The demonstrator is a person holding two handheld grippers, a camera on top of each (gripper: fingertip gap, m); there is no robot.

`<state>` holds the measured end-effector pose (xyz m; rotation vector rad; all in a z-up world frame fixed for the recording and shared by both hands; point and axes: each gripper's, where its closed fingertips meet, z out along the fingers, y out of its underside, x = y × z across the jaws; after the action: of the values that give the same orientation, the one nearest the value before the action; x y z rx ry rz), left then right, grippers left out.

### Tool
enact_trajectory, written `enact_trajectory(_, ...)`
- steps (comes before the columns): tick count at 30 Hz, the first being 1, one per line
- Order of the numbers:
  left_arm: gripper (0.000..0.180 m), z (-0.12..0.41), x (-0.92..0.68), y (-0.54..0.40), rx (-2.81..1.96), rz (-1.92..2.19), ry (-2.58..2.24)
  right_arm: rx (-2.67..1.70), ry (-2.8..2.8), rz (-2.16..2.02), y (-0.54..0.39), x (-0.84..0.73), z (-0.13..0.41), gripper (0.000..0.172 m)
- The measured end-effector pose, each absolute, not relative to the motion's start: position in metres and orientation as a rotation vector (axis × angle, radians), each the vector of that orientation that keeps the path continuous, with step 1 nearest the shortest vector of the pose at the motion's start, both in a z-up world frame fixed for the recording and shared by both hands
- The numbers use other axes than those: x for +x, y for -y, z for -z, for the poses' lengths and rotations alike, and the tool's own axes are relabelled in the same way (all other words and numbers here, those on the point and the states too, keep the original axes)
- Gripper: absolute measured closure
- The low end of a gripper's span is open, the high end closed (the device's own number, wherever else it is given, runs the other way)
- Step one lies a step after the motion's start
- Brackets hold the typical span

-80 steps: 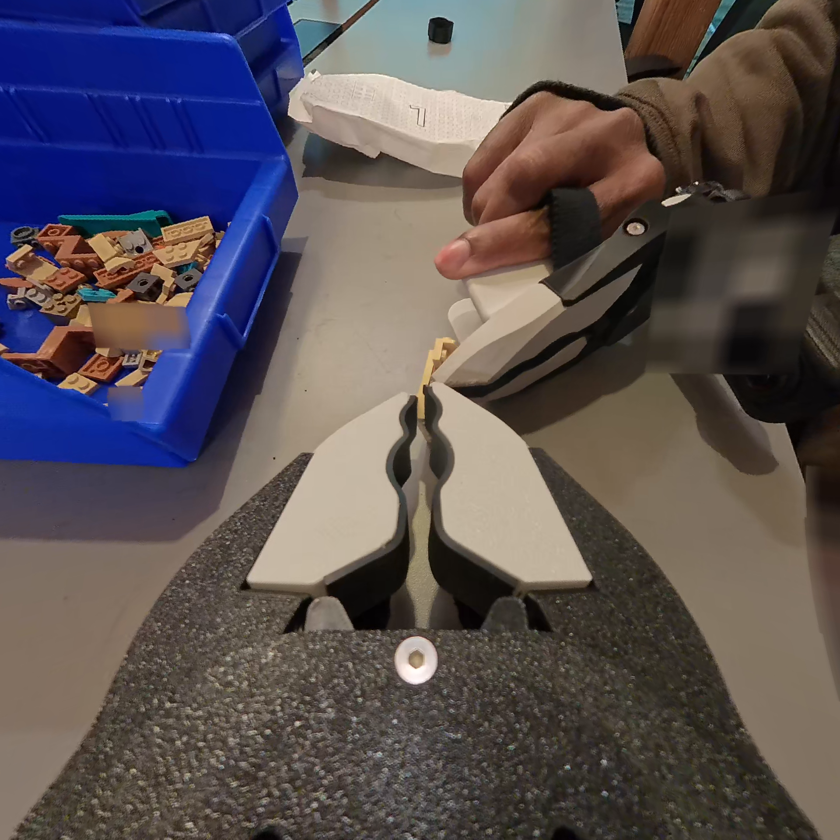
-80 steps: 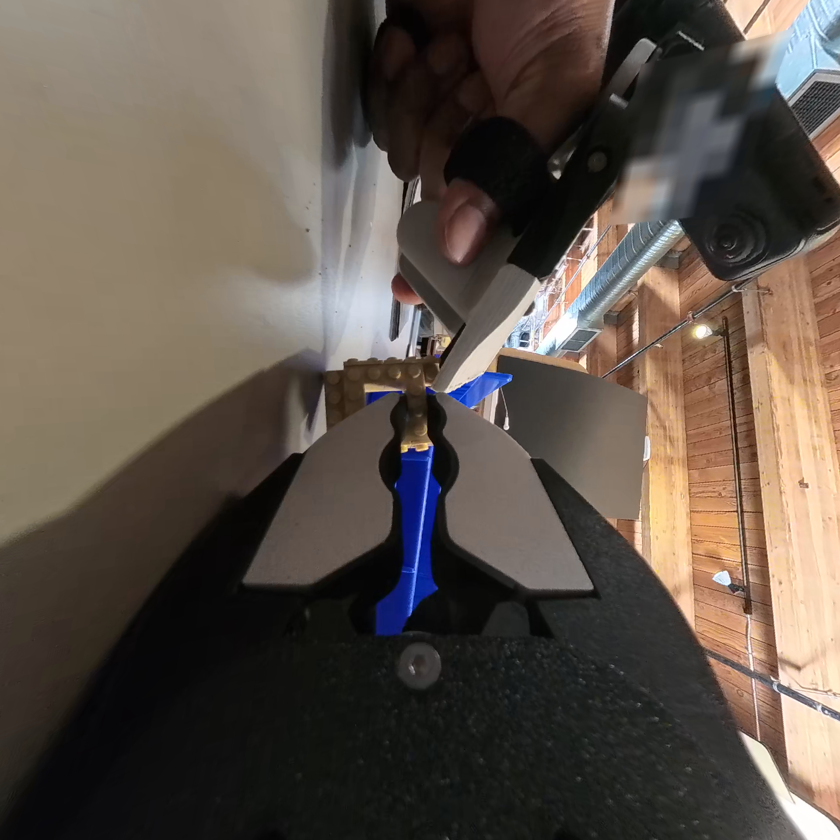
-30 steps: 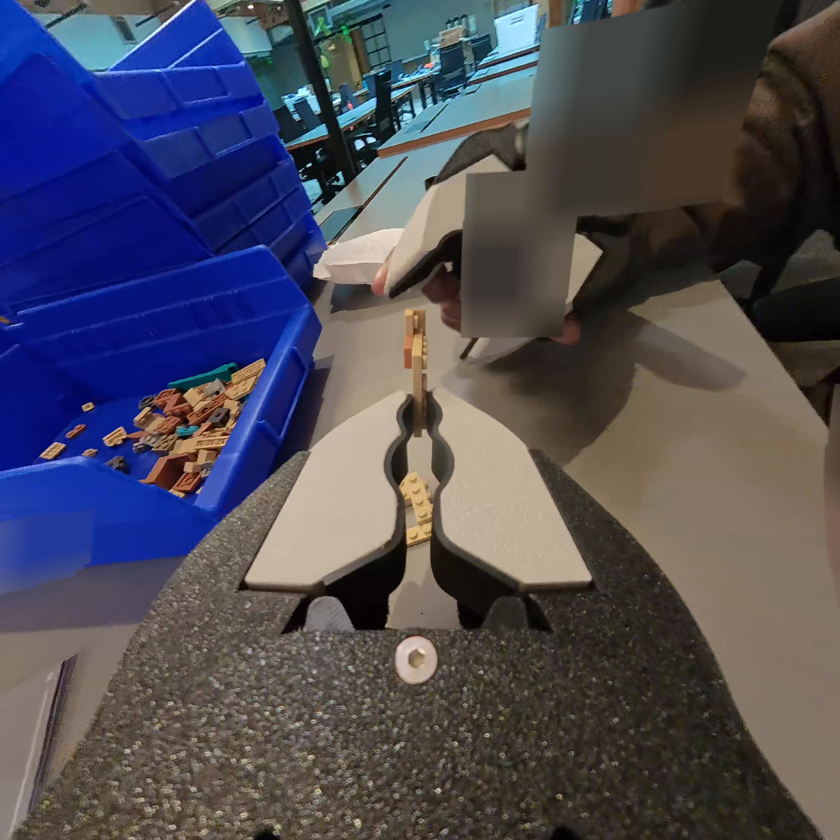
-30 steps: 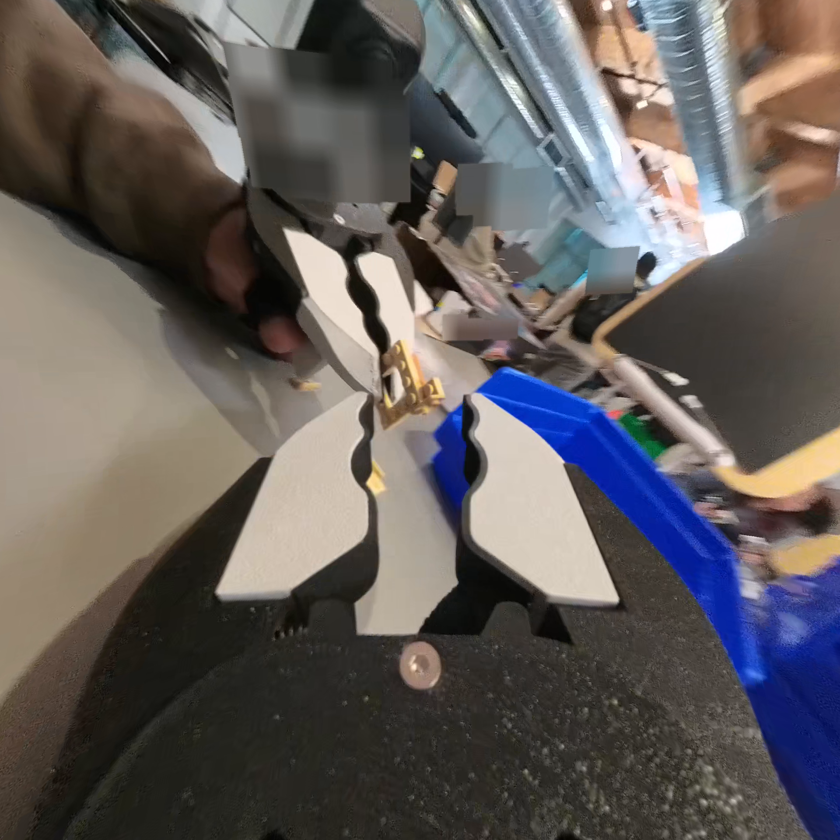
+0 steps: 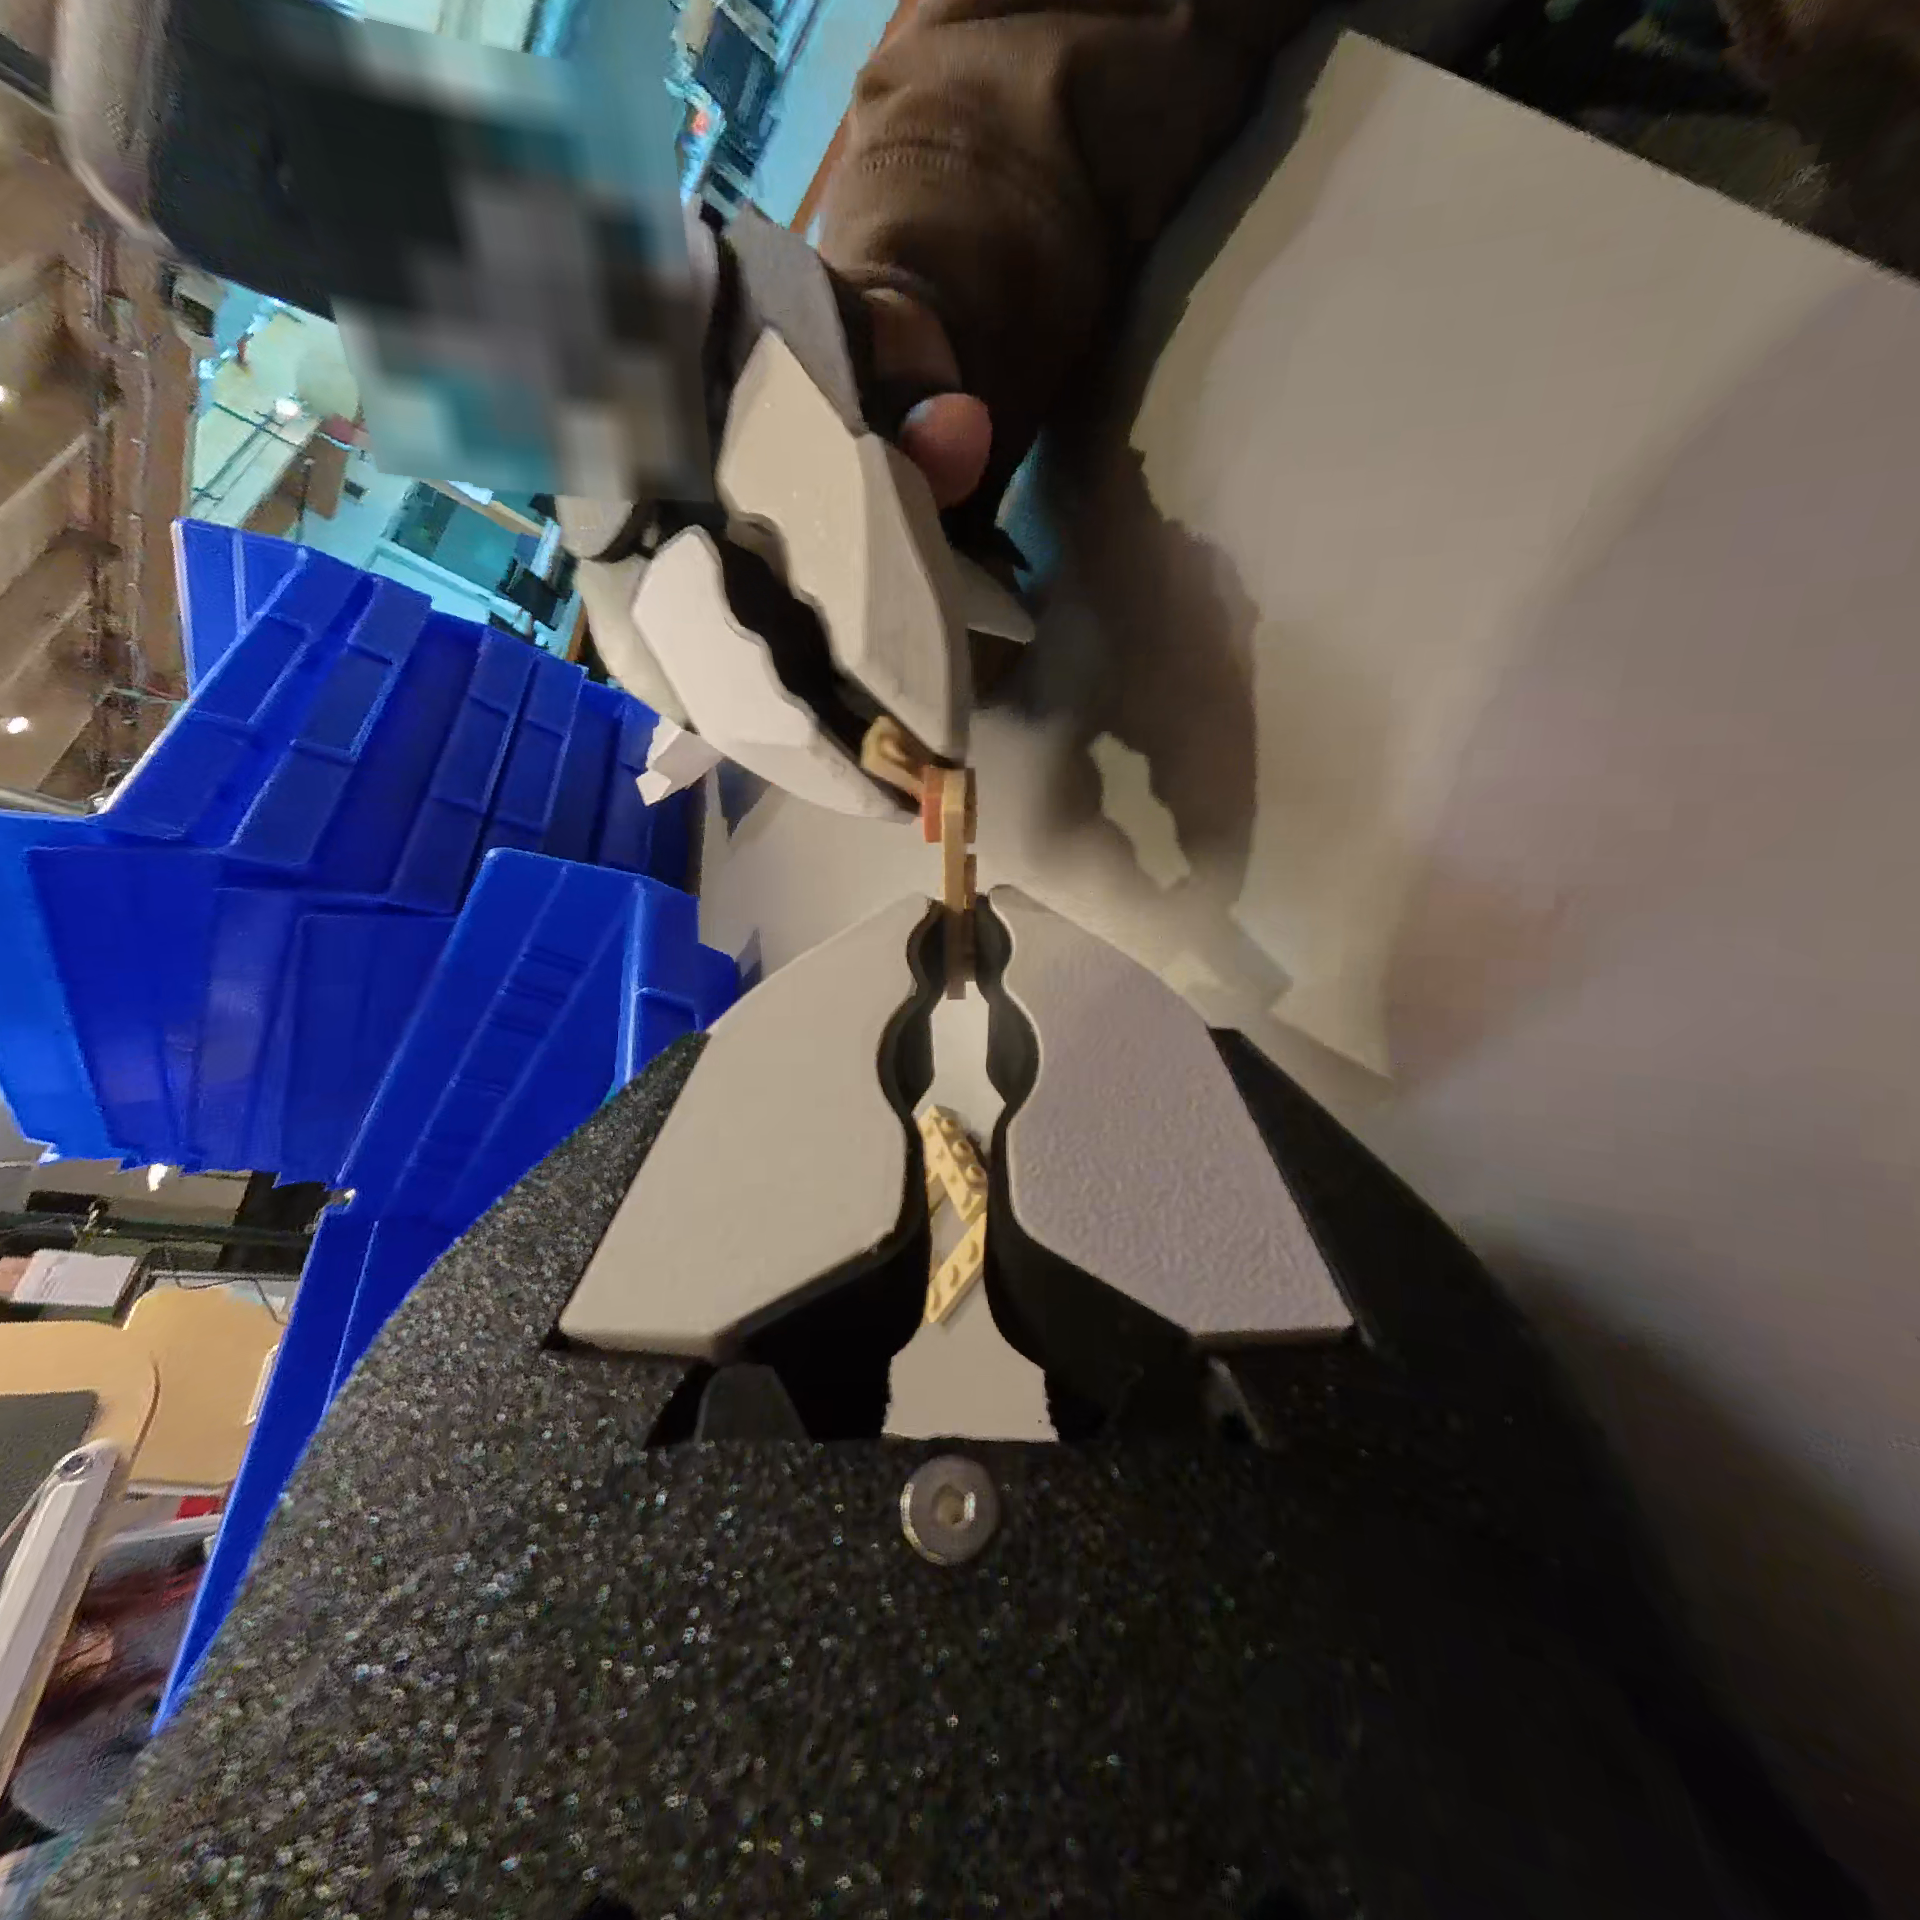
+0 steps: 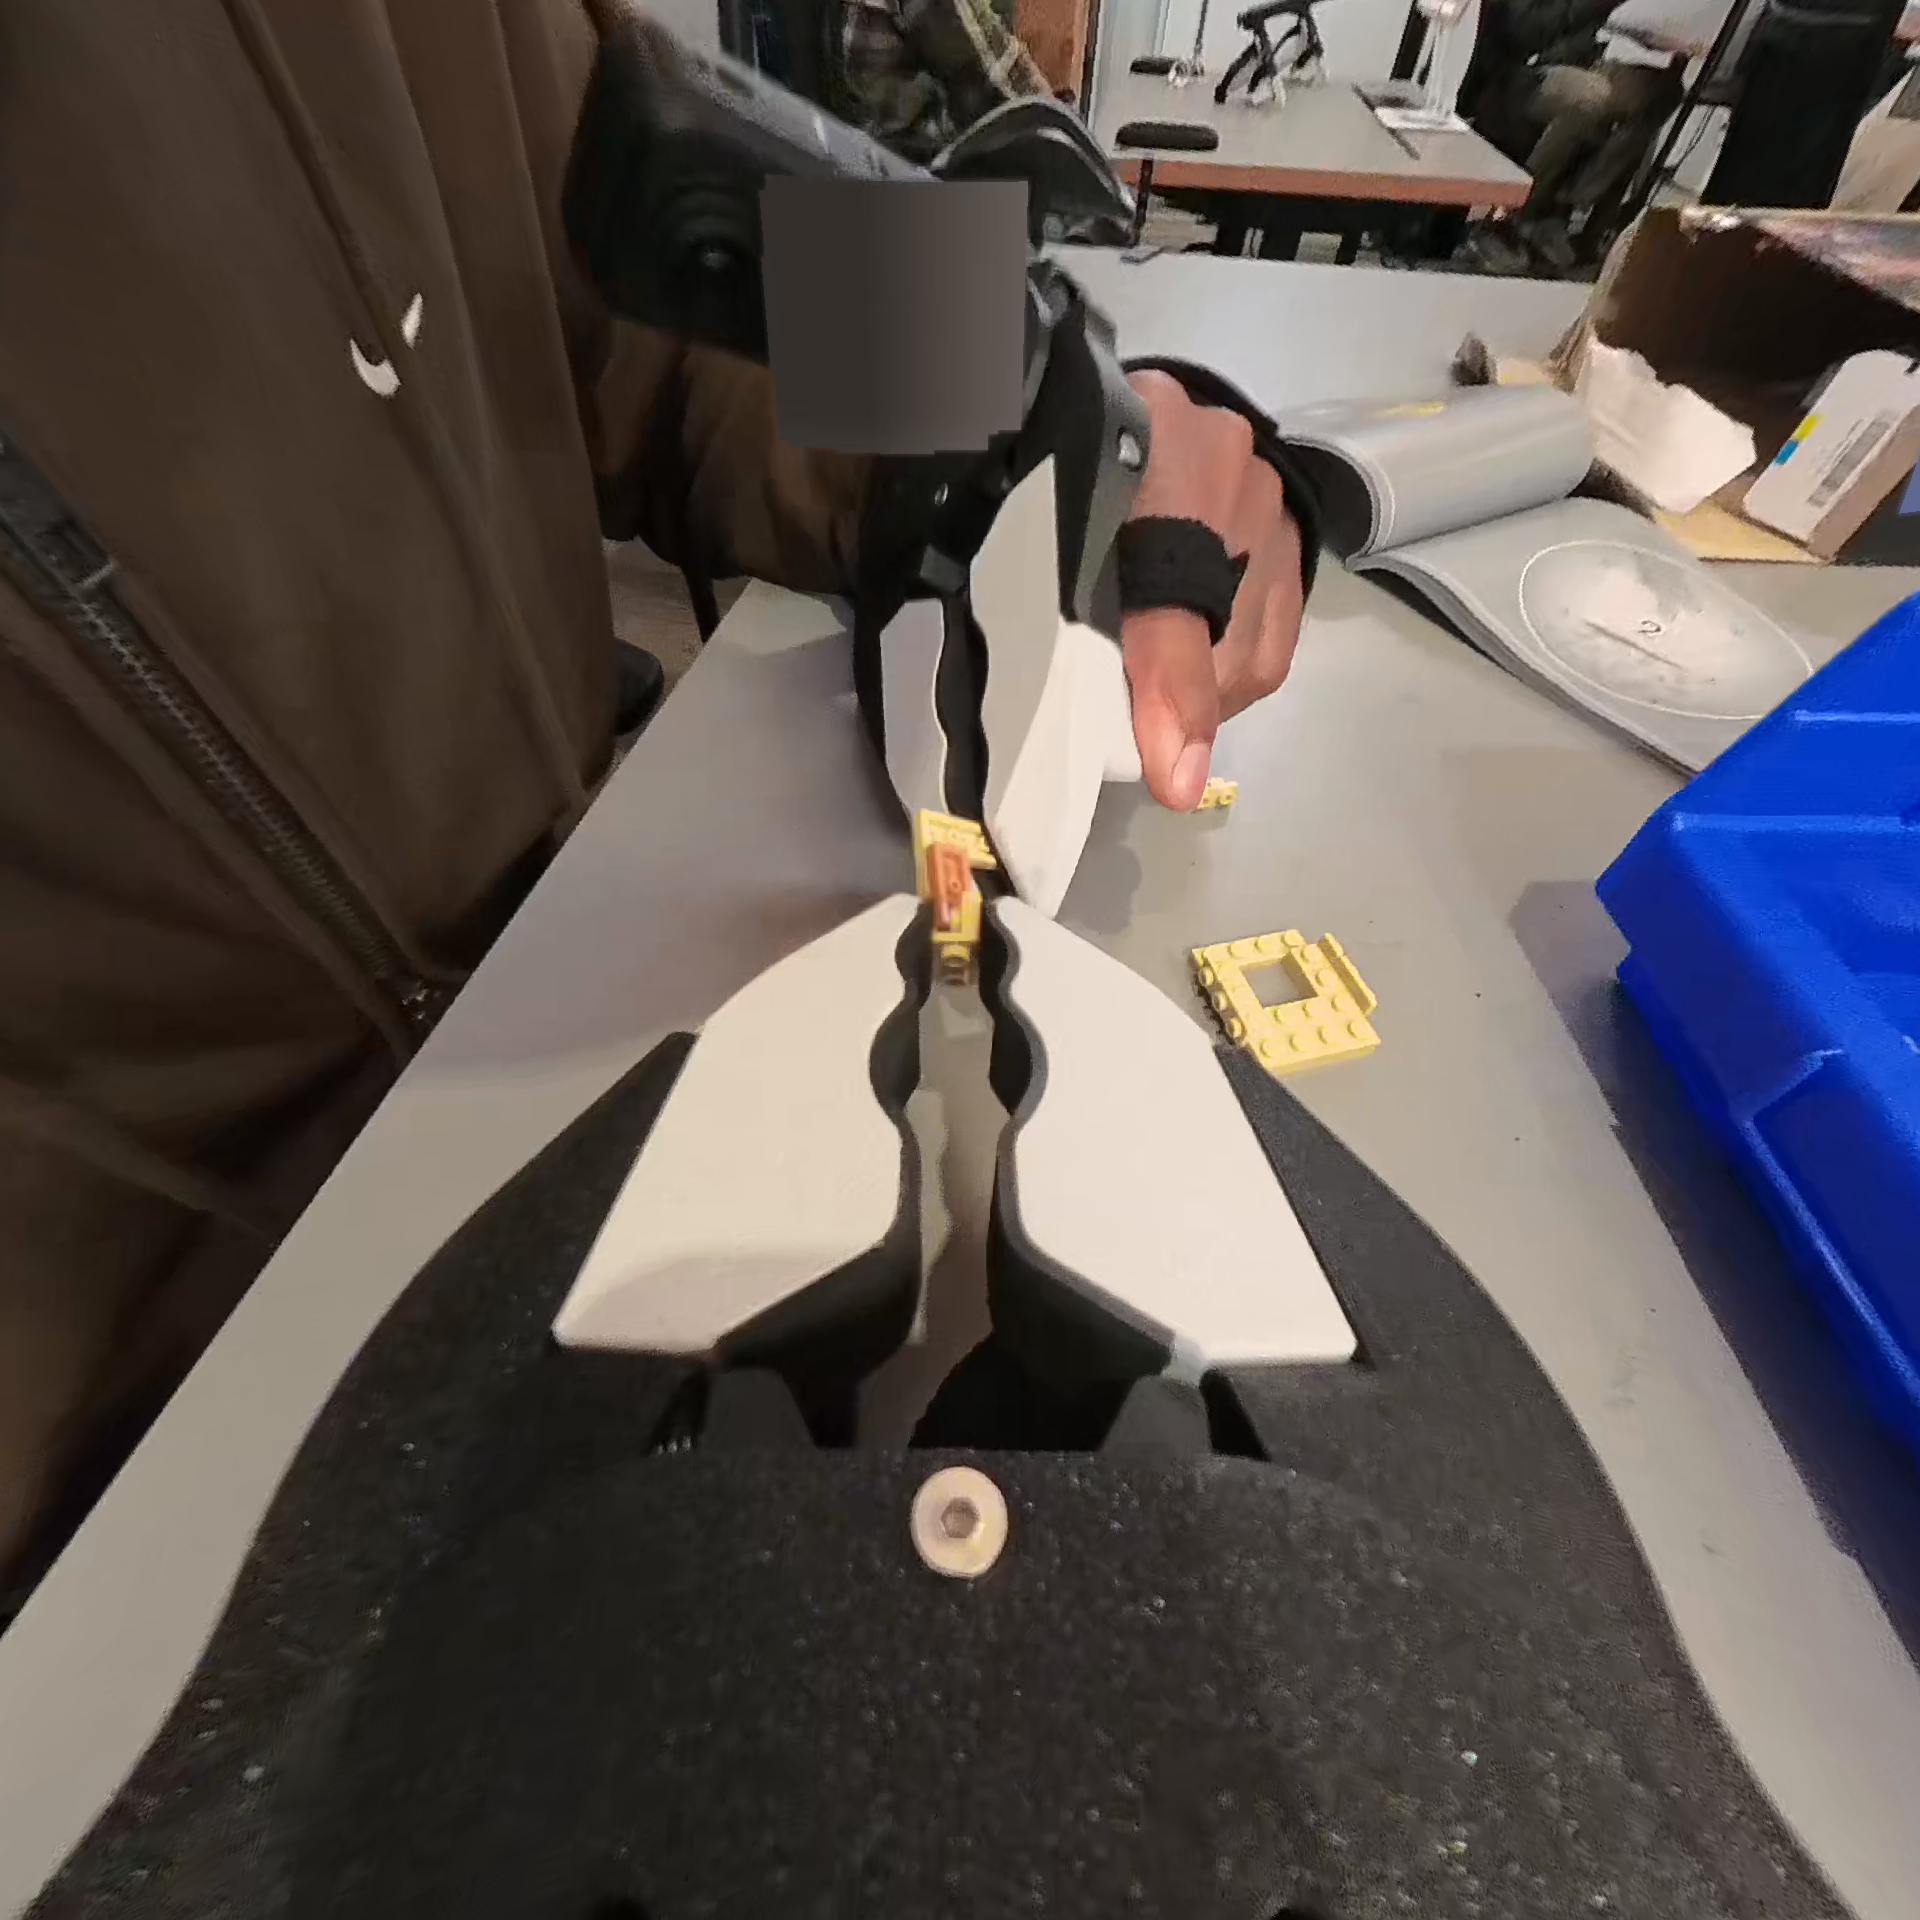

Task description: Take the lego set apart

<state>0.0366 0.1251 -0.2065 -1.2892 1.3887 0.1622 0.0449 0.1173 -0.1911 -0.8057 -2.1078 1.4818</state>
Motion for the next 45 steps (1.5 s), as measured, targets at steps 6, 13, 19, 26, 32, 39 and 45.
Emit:
enact_trajectory(6, 0.176, 0.208, 0.027, -0.133, -1.355, -0.173, -1.331, -0.869, 1.937, -1.428, -0.144, 0.031, 0.182, 0.164)
enact_trajectory(13, 0.176, 0.199, 0.005, -0.151, -1.463, -0.164, -1.138, -1.261, 1.551, -1.120, -0.243, -0.035, 0.151, 0.156)
enact_trajectory(19, 0.176, 0.198, -0.017, -0.163, -1.462, -0.422, -1.111, -1.434, 1.489, -1.075, -0.273, -0.061, 0.150, 0.135)
enact_trajectory(26, 0.176, 0.197, -0.022, -0.165, -1.440, -0.542, -1.140, -0.953, 1.808, -1.093, -0.190, -0.017, 0.165, 0.135)
enact_trajectory(32, 0.176, 0.196, -0.022, -0.166, -1.453, -0.522, -1.119, -0.640, 1.875, -0.798, -0.165, -0.006, 0.182, 0.137)
enact_trajectory(39, 0.175, 0.196, -0.020, -0.167, -1.447, -0.511, -1.110, -0.468, 1.823, -0.520, -0.163, -0.018, 0.193, 0.163)
enact_trajectory(45, 0.160, 0.191, -0.020, -0.160, -1.563, -0.131, -1.031, -0.215, 1.695, -0.315, -0.172, -0.014, 0.183, 0.164)
